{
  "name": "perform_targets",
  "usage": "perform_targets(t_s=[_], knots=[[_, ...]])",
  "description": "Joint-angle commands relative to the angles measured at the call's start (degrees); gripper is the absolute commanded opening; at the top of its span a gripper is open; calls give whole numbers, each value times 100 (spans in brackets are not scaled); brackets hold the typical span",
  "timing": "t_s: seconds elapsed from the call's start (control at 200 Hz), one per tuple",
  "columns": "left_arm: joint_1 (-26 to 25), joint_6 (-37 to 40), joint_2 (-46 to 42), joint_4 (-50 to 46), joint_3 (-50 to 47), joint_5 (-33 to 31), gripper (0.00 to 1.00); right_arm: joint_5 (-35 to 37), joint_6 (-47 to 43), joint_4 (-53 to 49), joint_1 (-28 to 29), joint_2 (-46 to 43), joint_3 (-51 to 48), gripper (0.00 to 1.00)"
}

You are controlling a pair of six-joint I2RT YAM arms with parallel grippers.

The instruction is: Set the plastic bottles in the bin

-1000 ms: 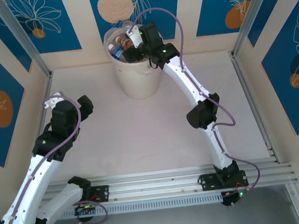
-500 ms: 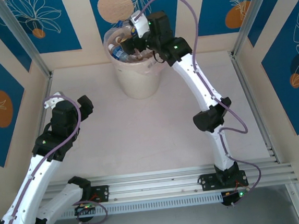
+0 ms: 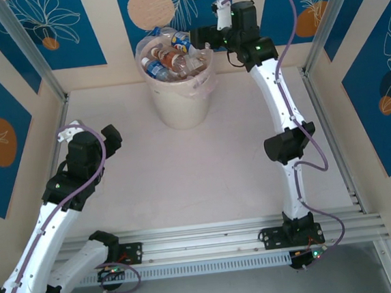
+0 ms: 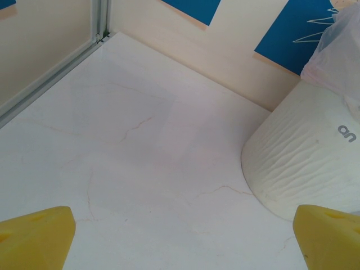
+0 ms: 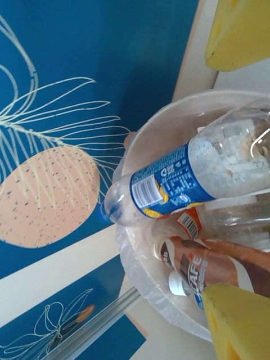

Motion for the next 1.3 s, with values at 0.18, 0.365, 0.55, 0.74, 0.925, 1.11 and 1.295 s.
perform_targets(t_s=[0.18,0.365,0.55,0.74,0.925,1.11,1.295], knots=[[54,156,-25,26,-118,-213,99,-711,508,55,-42,510,400,97],[60,222,8,54,-117,-218,99,-669,475,93,-62,678,387,97],[57,227,4,73,-128,-246,100,-831,500,169,-66,828,409,92],[60,193,37,94,-139,-238,100,-831,332,-2,77,795,413,85],[60,159,30,96,-139,-211,100,-550,96,-279,225,694,402,78],[60,126,-28,83,-157,-185,100,204,-319,-609,431,586,359,77],[56,115,-71,74,-165,-192,100,797,-544,-743,529,492,313,66]])
